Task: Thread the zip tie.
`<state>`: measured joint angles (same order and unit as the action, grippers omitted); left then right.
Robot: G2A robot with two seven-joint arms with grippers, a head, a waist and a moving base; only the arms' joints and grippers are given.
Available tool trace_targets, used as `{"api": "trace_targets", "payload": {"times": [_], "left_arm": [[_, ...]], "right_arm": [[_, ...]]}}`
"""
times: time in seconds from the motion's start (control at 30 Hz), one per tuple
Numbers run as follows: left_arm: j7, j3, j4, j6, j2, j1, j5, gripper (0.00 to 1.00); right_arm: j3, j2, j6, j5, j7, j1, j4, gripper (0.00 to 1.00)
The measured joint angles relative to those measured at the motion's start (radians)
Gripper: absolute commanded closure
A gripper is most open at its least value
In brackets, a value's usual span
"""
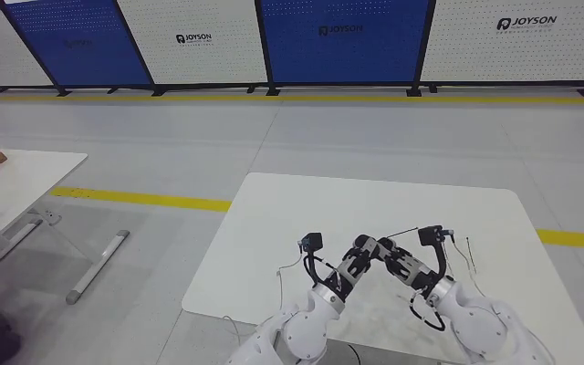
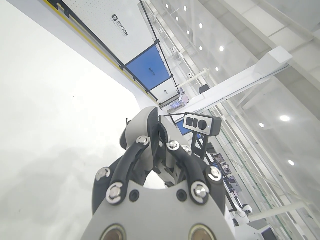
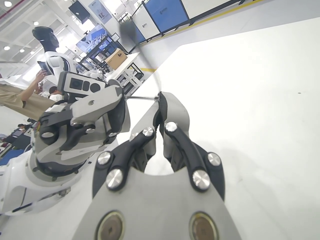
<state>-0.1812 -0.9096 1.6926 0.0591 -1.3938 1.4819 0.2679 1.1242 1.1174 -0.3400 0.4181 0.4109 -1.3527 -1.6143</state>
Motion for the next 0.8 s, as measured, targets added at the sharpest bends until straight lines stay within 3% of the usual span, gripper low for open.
{"api": "trace_targets", "payload": {"times": [0.43, 0.5, 0.53, 0.8], "left_arm": [[-0.003, -0.001, 0.000, 0.000, 0.000, 0.005, 0.009, 1.00], [-0.003, -0.001, -0.003, -0.002, 0.000, 0.004, 0.008, 1.00], [-0.004, -0.001, -0.004, -0.003, -0.001, 0.004, 0.007, 1.00], [-0.008, 0.001, -0.006, -0.010, -0.002, 0.001, 0.008, 1.00]], "right_arm": [[0.011, 0.000, 0.000, -0.028, -0.005, -0.004, 0.003, 1.00], [0.016, -0.001, 0.000, -0.029, -0.007, -0.009, -0.003, 0.97], [0.018, -0.001, 0.000, -0.029, -0.008, -0.011, -0.007, 0.90], [0.023, -0.006, 0.000, -0.019, -0.011, -0.019, -0.024, 0.84]]}}
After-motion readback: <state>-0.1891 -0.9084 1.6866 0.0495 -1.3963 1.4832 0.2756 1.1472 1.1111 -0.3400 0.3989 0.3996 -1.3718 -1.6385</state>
